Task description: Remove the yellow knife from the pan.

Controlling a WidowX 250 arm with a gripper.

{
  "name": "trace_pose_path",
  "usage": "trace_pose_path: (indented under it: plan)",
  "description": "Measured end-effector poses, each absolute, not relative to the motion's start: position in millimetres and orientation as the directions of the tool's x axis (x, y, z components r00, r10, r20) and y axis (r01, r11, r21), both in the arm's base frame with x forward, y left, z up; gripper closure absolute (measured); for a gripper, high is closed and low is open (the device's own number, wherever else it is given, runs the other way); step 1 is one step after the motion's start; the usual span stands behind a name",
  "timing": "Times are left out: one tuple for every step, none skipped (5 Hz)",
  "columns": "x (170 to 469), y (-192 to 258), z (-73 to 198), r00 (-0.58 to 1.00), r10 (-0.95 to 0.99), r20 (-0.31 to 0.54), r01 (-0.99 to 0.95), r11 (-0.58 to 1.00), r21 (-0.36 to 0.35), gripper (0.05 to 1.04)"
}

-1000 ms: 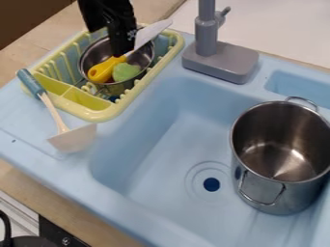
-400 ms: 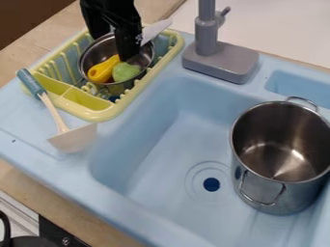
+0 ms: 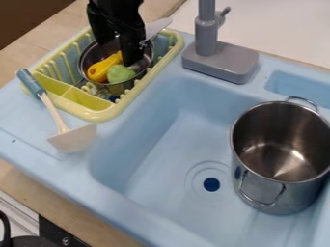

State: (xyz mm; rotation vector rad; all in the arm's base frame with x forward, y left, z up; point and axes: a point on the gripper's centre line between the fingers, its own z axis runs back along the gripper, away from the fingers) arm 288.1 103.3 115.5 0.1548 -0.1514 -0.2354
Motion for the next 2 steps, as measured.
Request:
trace_pose_path:
  plan:
    - [289.9,103.3,111.4,0.962,-0.242,0.126,0.220,0.961,0.166,0.089]
    - [291.6,103.6,107.6,0.964,-0.236,0.123,0.215,0.963,0.161,0.140]
